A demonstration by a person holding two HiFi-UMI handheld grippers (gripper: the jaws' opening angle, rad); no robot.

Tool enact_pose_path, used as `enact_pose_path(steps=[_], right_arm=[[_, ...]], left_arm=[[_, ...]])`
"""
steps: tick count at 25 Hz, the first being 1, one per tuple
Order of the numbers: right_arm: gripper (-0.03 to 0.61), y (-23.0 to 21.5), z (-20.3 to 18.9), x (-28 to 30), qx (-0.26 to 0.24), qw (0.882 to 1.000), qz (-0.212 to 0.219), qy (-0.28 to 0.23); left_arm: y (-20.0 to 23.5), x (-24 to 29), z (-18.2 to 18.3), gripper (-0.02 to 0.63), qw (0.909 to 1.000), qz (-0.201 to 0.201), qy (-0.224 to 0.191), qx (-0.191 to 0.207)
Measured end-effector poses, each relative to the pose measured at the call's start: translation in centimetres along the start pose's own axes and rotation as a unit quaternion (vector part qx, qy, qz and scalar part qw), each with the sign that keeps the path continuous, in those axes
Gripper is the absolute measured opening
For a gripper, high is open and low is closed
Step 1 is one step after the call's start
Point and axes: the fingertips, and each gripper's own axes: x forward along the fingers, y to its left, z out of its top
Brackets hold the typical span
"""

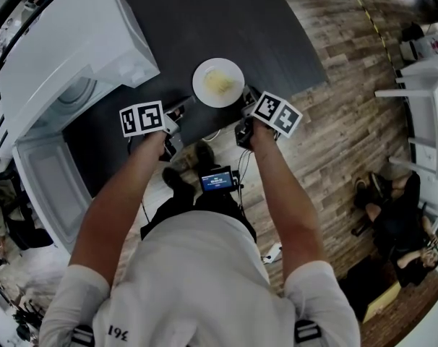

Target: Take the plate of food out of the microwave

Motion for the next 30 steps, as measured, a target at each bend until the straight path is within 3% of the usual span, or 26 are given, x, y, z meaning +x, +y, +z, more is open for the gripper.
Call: enact_pose_path(steps=[17, 27, 30], right_arm=[[0.029, 4.2, 0.2, -4.0, -0.021, 0.999, 0.036, -0.024], [0.029, 8.0, 0.1, -7.6, -0.023, 0.996, 0.077, -0.043], [0.029, 9.4, 0.0, -8.7, -0.031, 0.995, 0.087, -0.048]], left_arm=[[-4.7, -7.9, 1.7, 0.037, 0.9939, -0.057, -0.088, 0.036], [-6.7, -15.1, 1.9, 0.037, 0.9873, -0.045, -0.139, 0.061], [-7.6, -16.9, 1.8, 0.037, 0.9833, -0.063, -0.159, 0.063]])
